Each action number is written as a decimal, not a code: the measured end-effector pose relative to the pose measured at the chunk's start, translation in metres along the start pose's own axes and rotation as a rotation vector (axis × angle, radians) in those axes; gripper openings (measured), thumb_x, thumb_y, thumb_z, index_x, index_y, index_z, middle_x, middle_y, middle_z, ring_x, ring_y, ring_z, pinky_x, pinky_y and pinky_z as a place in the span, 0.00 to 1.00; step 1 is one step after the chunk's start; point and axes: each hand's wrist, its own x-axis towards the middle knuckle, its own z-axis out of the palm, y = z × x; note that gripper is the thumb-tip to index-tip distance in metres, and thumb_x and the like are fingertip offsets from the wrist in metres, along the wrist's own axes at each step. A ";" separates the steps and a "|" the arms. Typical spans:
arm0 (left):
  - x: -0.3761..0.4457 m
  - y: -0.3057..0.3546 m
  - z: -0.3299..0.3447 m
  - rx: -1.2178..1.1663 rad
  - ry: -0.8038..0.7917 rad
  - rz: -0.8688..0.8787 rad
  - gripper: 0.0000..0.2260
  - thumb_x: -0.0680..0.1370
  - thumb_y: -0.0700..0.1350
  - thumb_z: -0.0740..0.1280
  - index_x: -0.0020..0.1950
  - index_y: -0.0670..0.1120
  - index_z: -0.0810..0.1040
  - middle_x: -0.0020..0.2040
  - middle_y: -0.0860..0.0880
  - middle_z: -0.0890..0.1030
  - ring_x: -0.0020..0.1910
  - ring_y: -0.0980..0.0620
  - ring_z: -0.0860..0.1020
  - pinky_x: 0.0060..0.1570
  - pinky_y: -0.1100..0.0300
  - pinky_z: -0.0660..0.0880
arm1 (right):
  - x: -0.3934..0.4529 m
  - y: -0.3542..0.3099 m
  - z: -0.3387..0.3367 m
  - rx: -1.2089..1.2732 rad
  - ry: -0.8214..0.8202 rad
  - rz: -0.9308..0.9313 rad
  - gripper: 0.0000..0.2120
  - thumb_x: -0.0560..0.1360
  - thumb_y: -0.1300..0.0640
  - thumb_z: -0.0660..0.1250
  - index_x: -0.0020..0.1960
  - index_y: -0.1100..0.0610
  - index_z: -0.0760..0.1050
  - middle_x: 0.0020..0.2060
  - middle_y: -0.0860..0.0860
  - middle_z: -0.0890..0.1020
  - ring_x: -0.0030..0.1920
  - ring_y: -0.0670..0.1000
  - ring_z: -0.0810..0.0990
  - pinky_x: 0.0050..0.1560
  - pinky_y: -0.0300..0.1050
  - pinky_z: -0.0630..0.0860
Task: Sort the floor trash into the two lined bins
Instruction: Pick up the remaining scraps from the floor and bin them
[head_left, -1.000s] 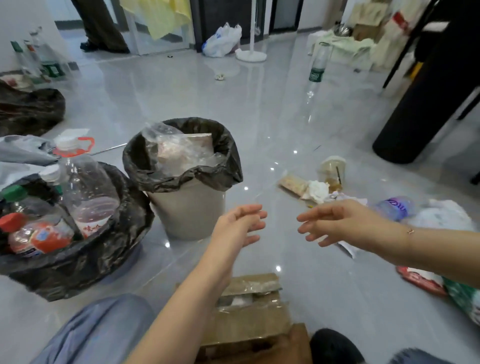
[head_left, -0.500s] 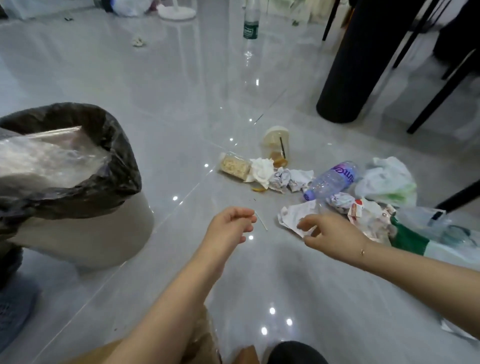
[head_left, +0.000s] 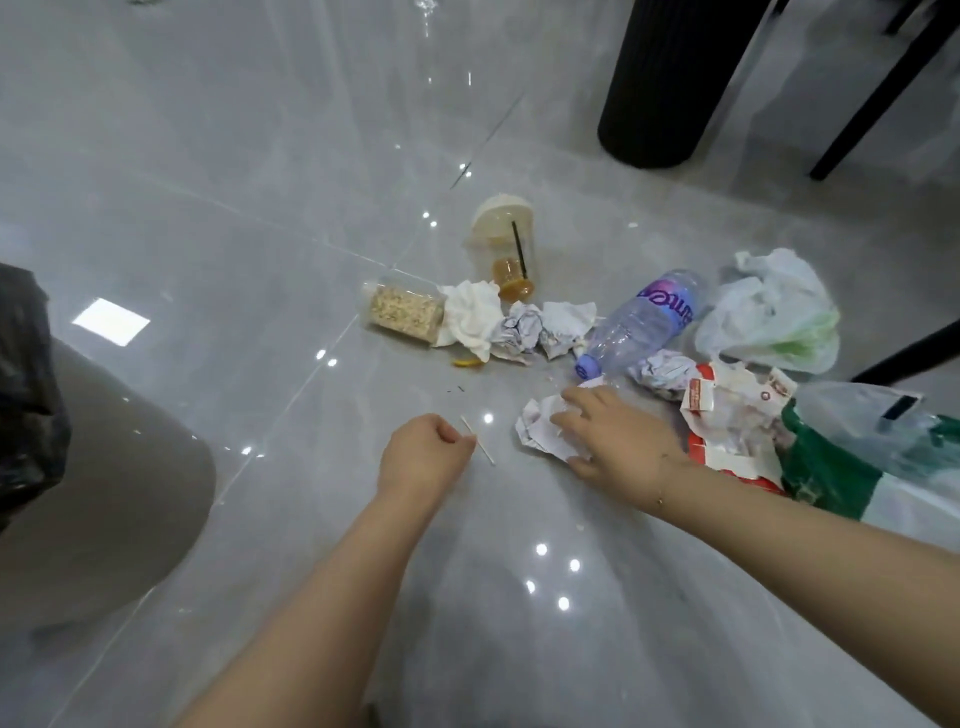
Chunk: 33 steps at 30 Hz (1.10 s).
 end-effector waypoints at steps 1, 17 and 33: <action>0.004 0.000 0.003 0.061 0.006 0.000 0.09 0.74 0.52 0.68 0.38 0.48 0.76 0.38 0.50 0.82 0.40 0.48 0.81 0.43 0.58 0.77 | 0.001 0.001 0.005 0.001 0.004 -0.012 0.22 0.76 0.48 0.63 0.68 0.52 0.68 0.71 0.51 0.62 0.69 0.54 0.63 0.55 0.47 0.73; 0.016 0.016 0.025 0.527 0.051 0.134 0.04 0.76 0.42 0.63 0.47 0.44 0.76 0.49 0.47 0.80 0.48 0.44 0.79 0.41 0.59 0.68 | 0.003 0.021 0.026 0.199 0.149 -0.091 0.16 0.69 0.62 0.64 0.57 0.59 0.75 0.59 0.54 0.75 0.58 0.58 0.72 0.51 0.55 0.75; -0.002 0.040 0.036 0.624 -0.020 0.167 0.02 0.76 0.44 0.65 0.47 0.47 0.73 0.54 0.47 0.79 0.54 0.45 0.78 0.48 0.59 0.69 | -0.033 0.024 0.011 0.728 0.453 0.222 0.15 0.69 0.64 0.70 0.55 0.55 0.77 0.49 0.48 0.77 0.47 0.48 0.75 0.50 0.42 0.74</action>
